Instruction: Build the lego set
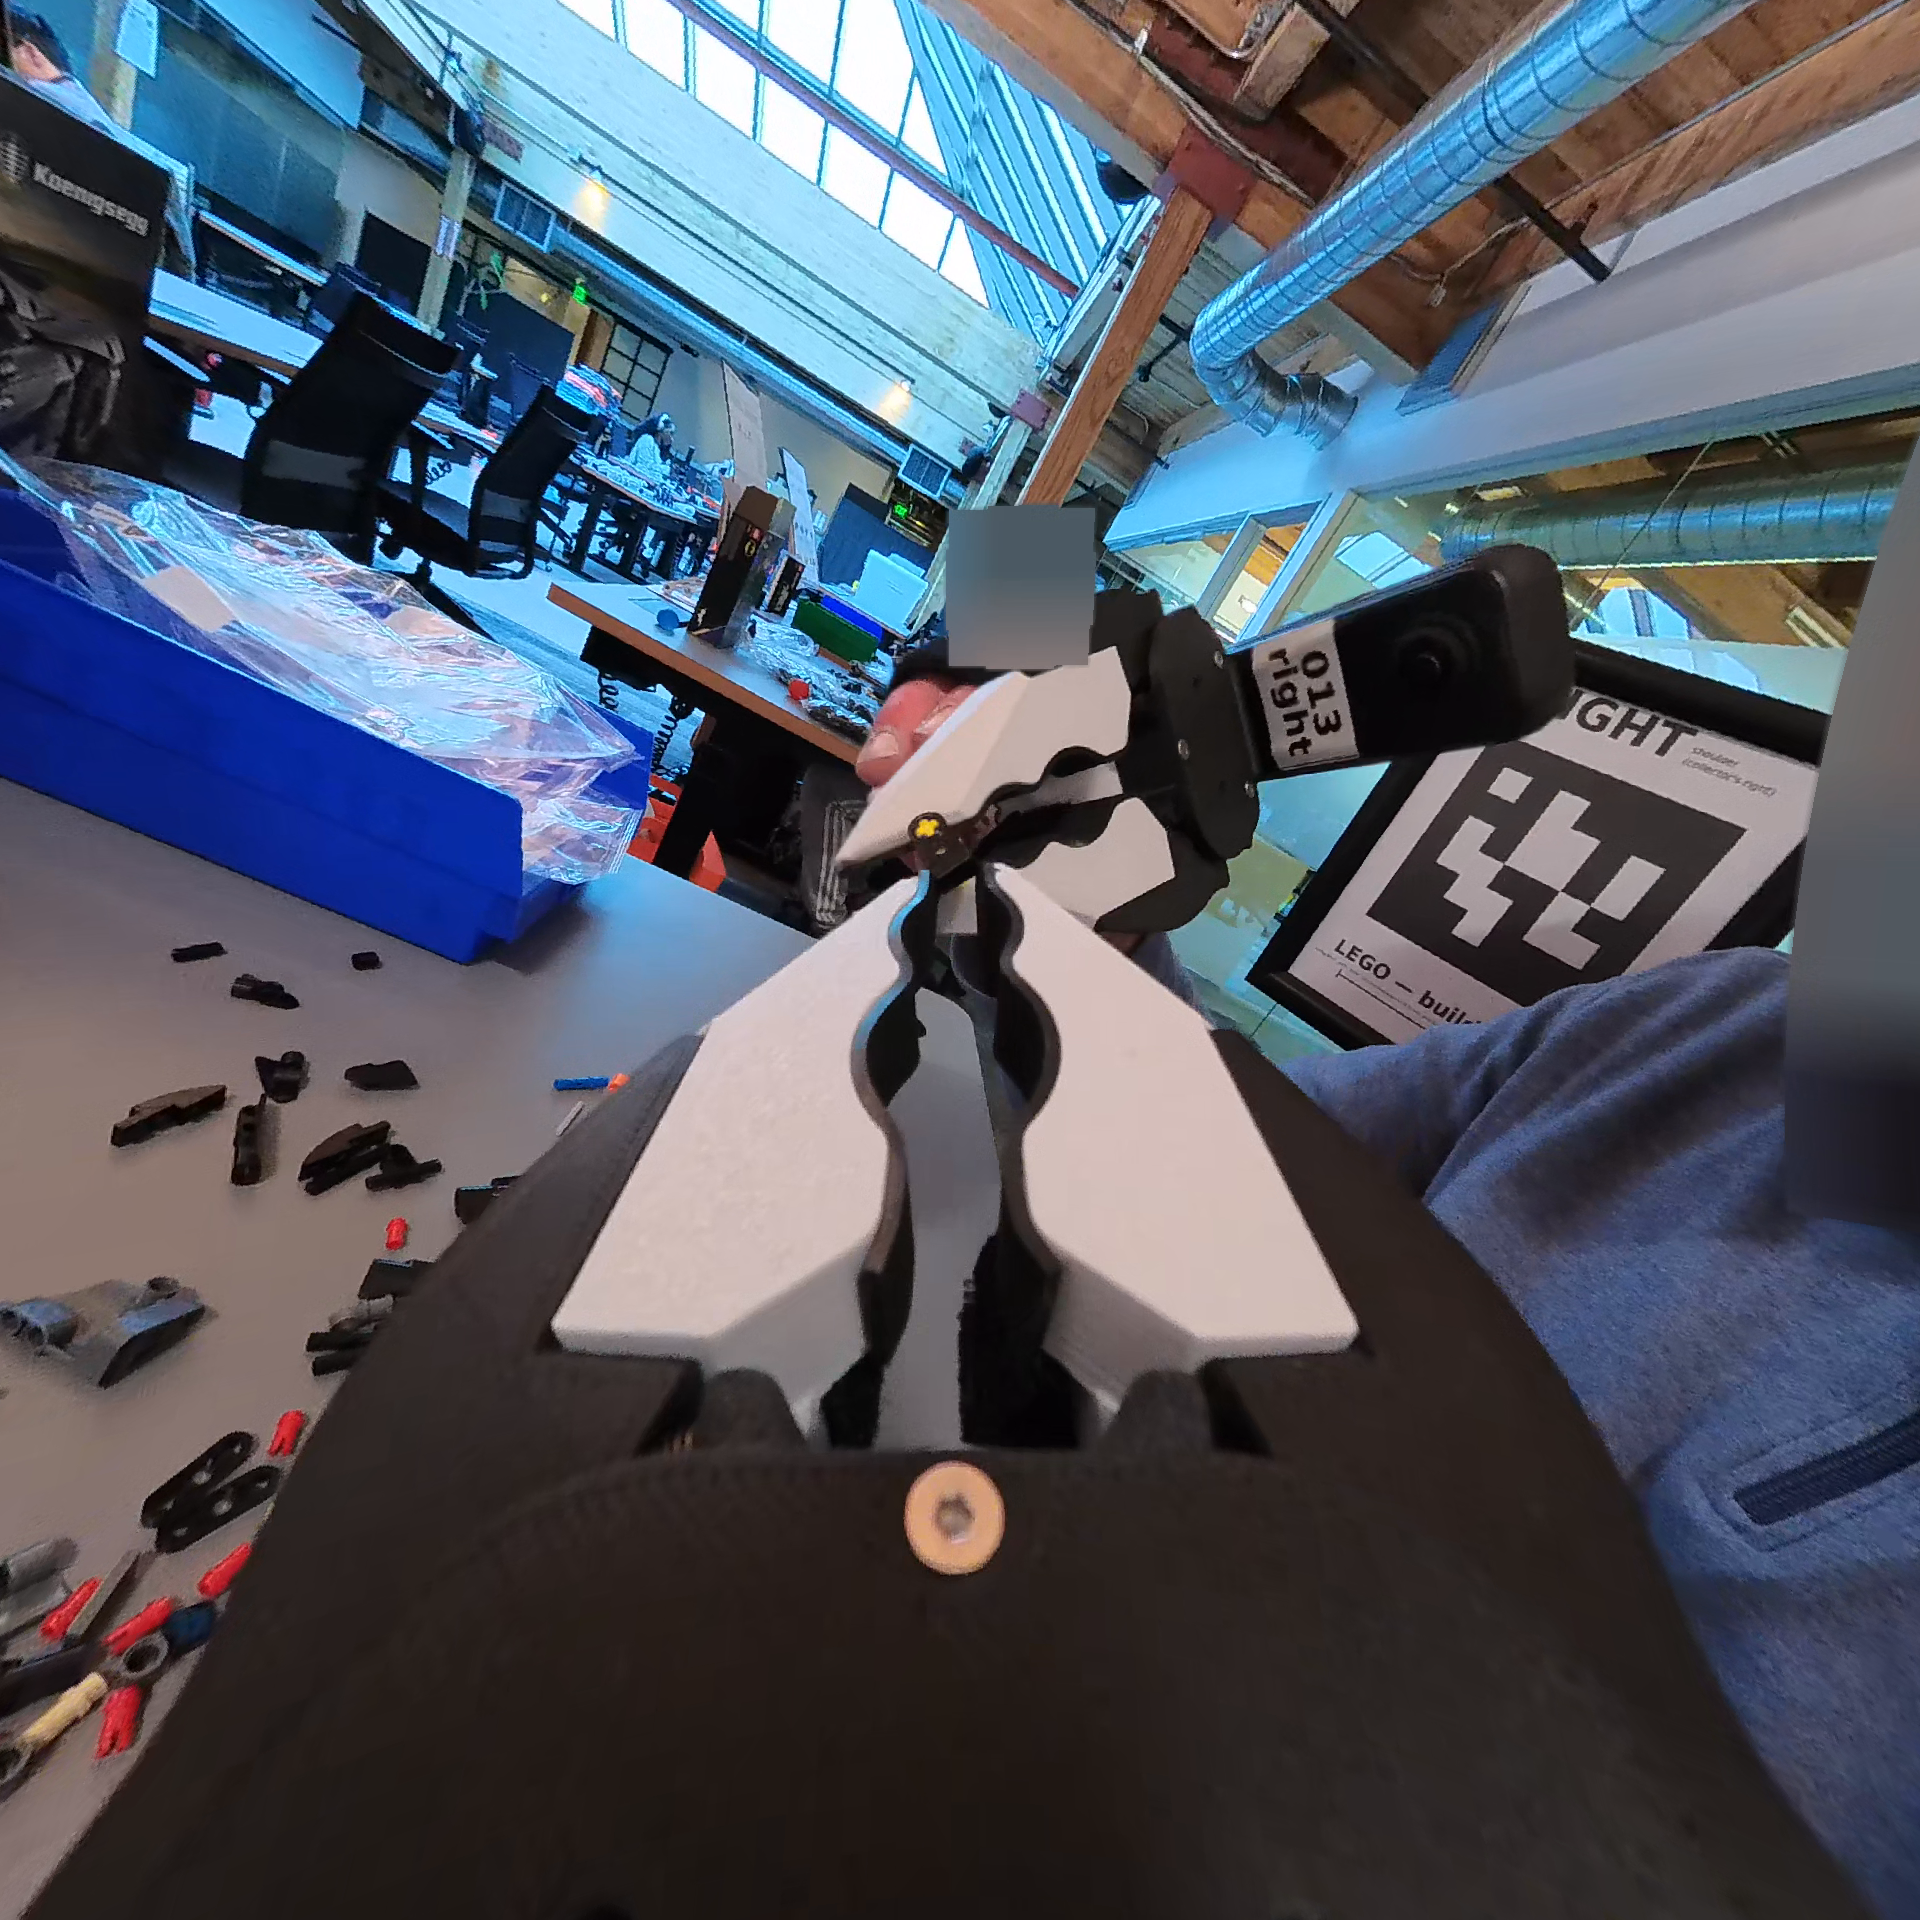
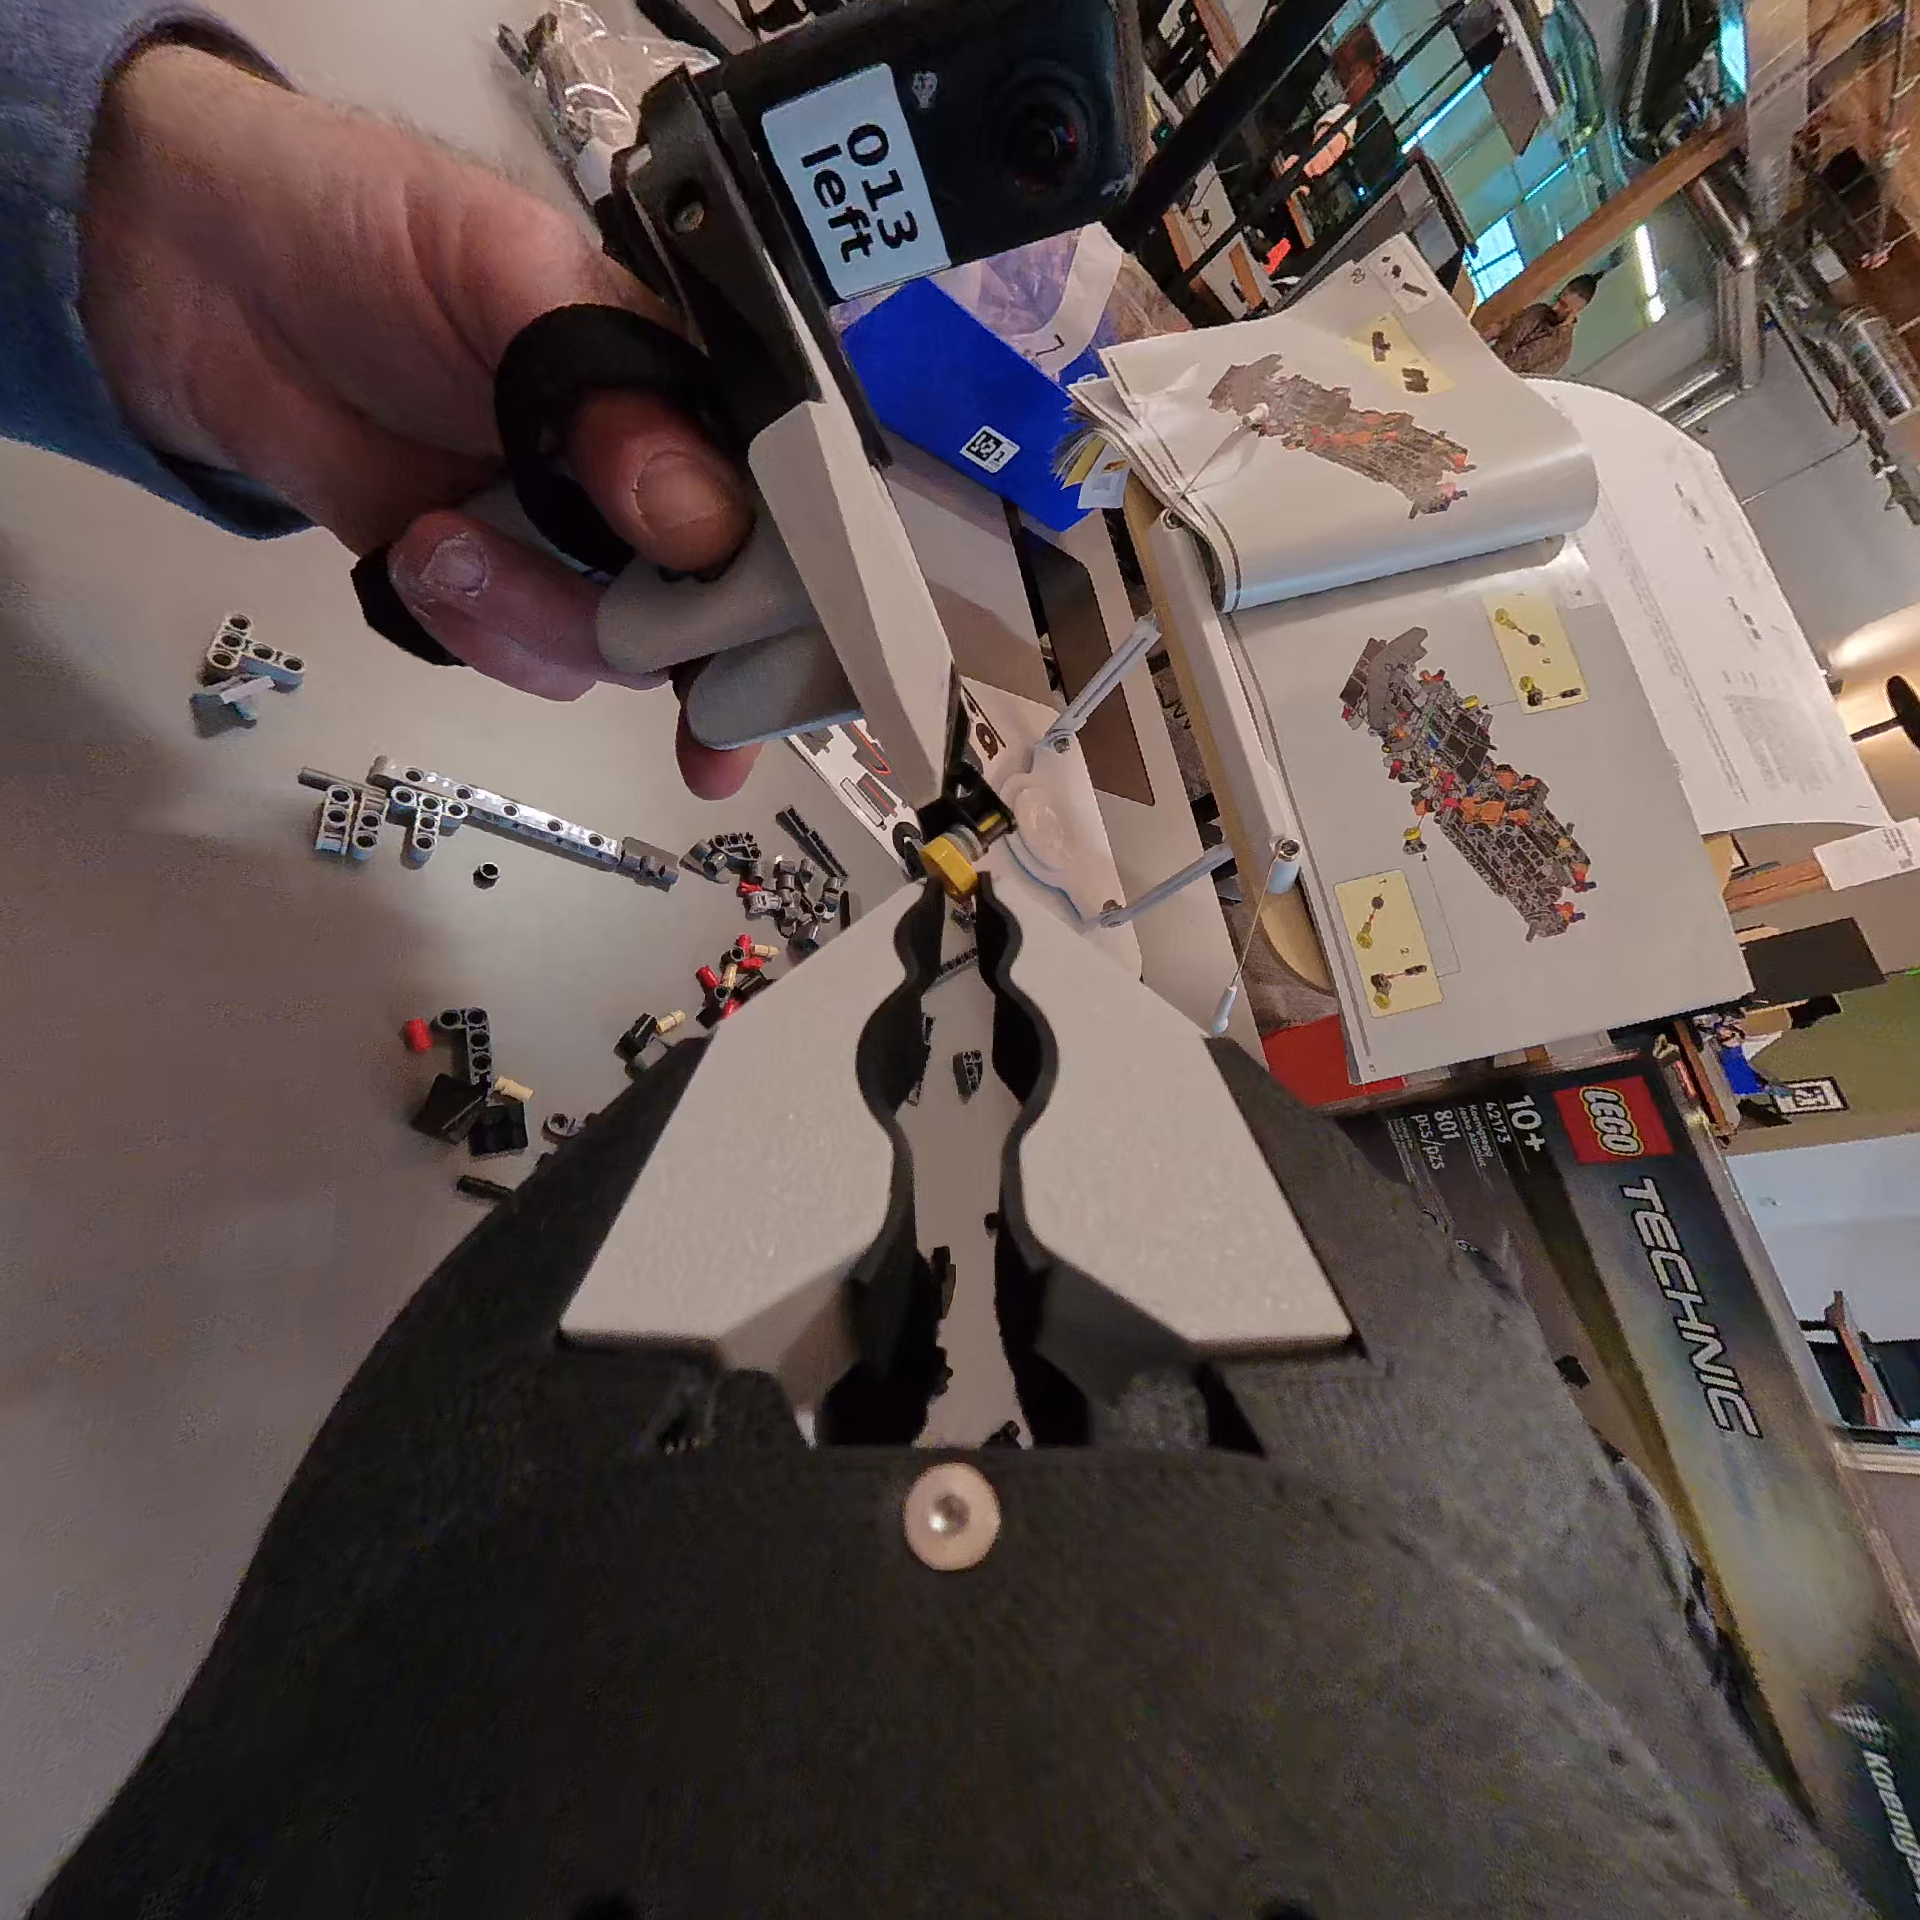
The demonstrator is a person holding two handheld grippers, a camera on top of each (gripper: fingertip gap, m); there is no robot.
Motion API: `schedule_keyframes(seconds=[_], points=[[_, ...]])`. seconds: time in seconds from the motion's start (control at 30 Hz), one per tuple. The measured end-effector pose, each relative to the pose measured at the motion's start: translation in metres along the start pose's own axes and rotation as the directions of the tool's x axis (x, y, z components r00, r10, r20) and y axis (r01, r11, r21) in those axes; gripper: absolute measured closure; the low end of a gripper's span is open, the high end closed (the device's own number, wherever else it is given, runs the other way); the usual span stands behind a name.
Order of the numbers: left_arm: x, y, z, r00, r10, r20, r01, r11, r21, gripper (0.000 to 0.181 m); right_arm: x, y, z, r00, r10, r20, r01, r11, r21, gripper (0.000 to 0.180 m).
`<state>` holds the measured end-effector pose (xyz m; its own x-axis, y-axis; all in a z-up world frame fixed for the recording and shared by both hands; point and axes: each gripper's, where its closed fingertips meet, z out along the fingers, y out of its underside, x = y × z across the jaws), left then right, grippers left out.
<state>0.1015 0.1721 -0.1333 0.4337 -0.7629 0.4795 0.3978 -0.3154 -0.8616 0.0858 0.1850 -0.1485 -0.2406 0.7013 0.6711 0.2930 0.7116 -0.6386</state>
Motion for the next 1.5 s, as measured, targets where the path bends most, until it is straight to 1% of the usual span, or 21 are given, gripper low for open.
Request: schedule_keyframes(seconds=[0.13, 0.23, 0.33, 0.43, 0.57, 0.83, 0.9, 1.0, 1.1, 1.2, 1.33, 1.5], points=[[-0.001, 0.002, 0.001, 1.000, -0.004, -0.002, 0.004, 1.000, -0.019, 0.176, -0.004, 0.002, -0.001, 1.000, 0.000, 0.031, 0.000, 1.000, -0.003, 0.176], [-0.002, 0.008, 0.002, 1.000, -0.001, 0.002, 0.001, 0.998, -0.062, 0.176, -0.012, 0.005, -0.002, 0.996, 0.012, 0.088, -0.011, 1.000, -0.012, 0.175], [-0.005, 0.014, 0.003, 0.999, 0.032, 0.032, -0.028, 0.993, -0.113, 0.176, -0.019, 0.011, -0.002, 0.992, 0.009, 0.129, -0.003, 0.999, -0.048, 0.177], [-0.009, 0.019, 0.004, 0.993, 0.088, 0.076, -0.075, 0.984, -0.160, 0.176, -0.023, 0.017, -0.001, 0.987, 0.022, 0.157, -0.009, 0.997, -0.079, 0.175], [-0.012, 0.024, 0.005, 0.986, 0.126, 0.111, -0.103, 0.976, -0.193, 0.176, -0.025, 0.021, 0.000, 0.987, 0.028, 0.156, -0.011, 0.994, -0.106, 0.180], [-0.018, 0.028, 0.005, 0.978, 0.147, 0.146, -0.115, 0.972, -0.205, 0.177, -0.027, 0.026, 0.002, 0.989, 0.034, 0.145, -0.016, 0.992, -0.126, 0.180], [-0.017, 0.028, 0.006, 0.977, 0.160, 0.137, -0.131, 0.970, -0.203, 0.176, -0.028, 0.025, 0.001, 0.988, 0.037, 0.151, -0.019, 0.993, -0.119, 0.180], [-0.013, 0.027, 0.007, 0.971, 0.203, 0.127, -0.175, 0.964, -0.201, 0.171, -0.029, 0.024, -0.001, 0.985, 0.042, 0.168, -0.024, 0.993, -0.112, 0.180], [-0.016, 0.026, 0.006, 0.932, 0.322, 0.169, -0.278, 0.930, -0.240, 0.165, -0.032, 0.025, -0.001, 0.979, 0.053, 0.198, -0.030, 0.993, -0.116, 0.180], [-0.013, 0.029, 0.005, 0.889, 0.429, 0.161, -0.373, 0.882, -0.289, 0.165, -0.037, 0.027, -0.001, 0.973, 0.058, 0.222, -0.031, 0.992, -0.121, 0.180], [-0.014, 0.034, 0.006, 0.849, 0.503, 0.159, -0.433, 0.836, -0.336, 0.163, -0.043, 0.025, -0.001, 0.964, 0.081, 0.253, -0.057, 0.994, -0.097, 0.180], [-0.012, 0.034, 0.007, 0.812, 0.563, 0.152, -0.493, 0.802, -0.336, 0.169, -0.046, 0.024, -0.004, 0.953, 0.110, 0.281, -0.092, 0.993, -0.076, 0.180]])
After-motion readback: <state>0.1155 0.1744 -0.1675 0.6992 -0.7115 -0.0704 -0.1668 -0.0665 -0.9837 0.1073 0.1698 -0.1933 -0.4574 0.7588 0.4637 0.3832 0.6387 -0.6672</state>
